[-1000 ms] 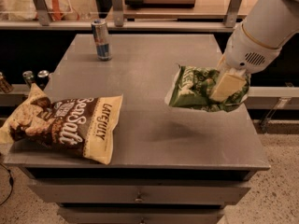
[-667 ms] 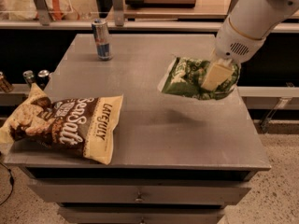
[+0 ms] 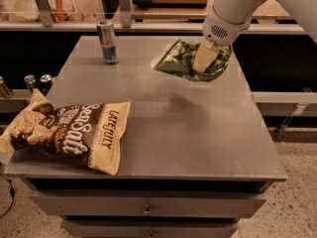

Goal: Move green jalapeno chip bag near redbull can

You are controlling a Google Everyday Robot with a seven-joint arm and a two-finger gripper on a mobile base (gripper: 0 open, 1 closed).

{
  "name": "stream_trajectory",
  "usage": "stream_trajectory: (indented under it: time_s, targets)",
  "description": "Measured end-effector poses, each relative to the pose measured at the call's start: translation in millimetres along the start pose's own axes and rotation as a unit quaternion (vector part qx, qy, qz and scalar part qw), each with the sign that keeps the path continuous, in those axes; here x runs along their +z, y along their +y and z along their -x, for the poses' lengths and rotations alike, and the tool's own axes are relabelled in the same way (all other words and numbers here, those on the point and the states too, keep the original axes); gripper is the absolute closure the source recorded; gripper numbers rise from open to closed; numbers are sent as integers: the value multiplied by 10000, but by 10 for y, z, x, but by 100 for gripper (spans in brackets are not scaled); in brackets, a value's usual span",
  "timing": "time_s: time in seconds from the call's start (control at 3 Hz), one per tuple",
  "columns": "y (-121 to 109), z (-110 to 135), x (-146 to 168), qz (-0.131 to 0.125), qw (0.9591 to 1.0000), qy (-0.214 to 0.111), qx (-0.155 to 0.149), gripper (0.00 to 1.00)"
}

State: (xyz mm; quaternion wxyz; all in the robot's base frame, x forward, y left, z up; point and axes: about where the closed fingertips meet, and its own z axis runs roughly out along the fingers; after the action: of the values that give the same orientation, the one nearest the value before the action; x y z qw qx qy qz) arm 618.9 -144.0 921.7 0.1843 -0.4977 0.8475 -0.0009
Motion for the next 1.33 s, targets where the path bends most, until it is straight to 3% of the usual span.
stream_trajectory:
  time_s: [0.33, 0.67, 1.33]
  targets:
    - [-198, 344, 187, -91, 9996, 80, 255, 100]
    - [-197, 340, 189, -90, 9996, 81, 254, 100]
    - [-222, 630, 527, -16, 9986, 437, 297, 100]
